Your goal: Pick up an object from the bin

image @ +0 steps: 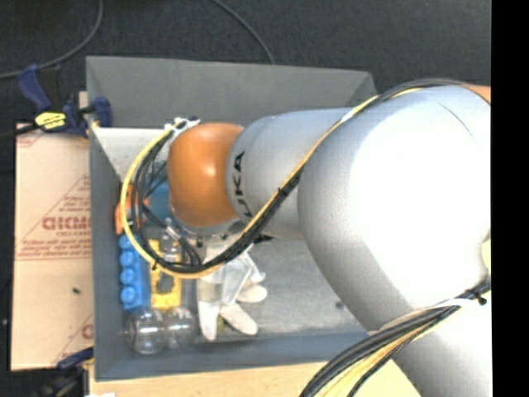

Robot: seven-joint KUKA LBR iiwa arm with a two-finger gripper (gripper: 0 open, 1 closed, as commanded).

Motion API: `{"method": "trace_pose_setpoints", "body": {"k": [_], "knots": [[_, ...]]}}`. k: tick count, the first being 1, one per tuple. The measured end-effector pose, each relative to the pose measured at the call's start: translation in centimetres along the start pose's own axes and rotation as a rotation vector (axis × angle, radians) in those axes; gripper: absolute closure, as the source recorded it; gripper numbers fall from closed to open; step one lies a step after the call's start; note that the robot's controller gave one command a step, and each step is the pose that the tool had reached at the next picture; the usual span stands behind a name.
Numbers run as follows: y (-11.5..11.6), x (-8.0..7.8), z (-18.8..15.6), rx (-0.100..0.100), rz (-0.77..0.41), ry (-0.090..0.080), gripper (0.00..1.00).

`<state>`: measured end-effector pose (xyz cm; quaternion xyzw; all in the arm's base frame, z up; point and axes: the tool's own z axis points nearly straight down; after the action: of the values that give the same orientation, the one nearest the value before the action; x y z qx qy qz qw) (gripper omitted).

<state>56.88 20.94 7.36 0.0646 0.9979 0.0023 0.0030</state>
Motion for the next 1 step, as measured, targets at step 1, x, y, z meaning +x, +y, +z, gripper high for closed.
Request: {"method": "trace_pose_setpoints", "body": {"k": [1], "knots": [[0.73,-0.16,-8.16,0.003,-0.034,0.003,1.0]]}}
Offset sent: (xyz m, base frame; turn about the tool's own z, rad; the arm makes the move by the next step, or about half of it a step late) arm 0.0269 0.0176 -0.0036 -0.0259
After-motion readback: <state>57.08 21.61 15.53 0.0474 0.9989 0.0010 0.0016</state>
